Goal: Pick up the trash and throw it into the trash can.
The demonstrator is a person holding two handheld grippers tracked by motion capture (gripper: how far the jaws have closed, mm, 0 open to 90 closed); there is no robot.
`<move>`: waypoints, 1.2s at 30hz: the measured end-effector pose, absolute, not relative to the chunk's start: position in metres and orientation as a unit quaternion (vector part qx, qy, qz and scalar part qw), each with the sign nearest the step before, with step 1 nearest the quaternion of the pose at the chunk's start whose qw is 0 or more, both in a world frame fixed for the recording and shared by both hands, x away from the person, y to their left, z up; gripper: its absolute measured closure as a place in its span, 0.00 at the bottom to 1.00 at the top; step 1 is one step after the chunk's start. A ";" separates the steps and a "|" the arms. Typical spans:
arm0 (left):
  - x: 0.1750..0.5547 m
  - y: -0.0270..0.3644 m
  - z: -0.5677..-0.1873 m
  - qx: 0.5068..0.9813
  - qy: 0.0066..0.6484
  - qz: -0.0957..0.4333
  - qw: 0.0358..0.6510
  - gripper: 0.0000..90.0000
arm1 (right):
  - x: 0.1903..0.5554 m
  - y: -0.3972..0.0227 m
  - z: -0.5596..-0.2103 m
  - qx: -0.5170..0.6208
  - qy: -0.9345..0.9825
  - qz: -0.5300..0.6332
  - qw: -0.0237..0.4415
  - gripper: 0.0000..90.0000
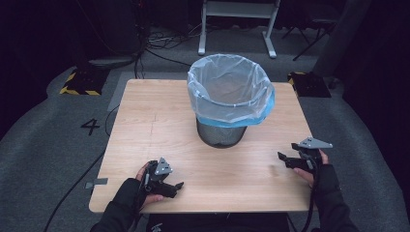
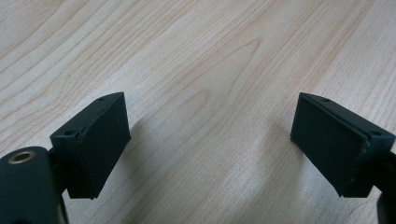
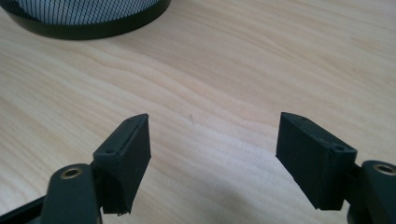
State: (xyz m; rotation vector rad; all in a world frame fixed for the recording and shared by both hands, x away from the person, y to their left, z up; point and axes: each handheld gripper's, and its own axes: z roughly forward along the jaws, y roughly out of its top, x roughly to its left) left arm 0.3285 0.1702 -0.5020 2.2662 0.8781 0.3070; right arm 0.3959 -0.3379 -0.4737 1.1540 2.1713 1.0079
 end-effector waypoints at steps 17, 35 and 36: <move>0.329 0.170 -0.502 0.871 0.336 0.119 0.339 0.13 | 0.372 -0.358 -0.502 0.449 0.793 0.354 0.209 0.26; 0.328 0.170 -0.502 0.870 0.336 0.122 0.340 0.13 | 0.367 -0.362 -0.503 0.456 0.790 0.350 0.212 0.24; 0.328 0.170 -0.502 0.870 0.336 0.122 0.340 0.13 | 0.367 -0.362 -0.503 0.456 0.790 0.350 0.212 0.24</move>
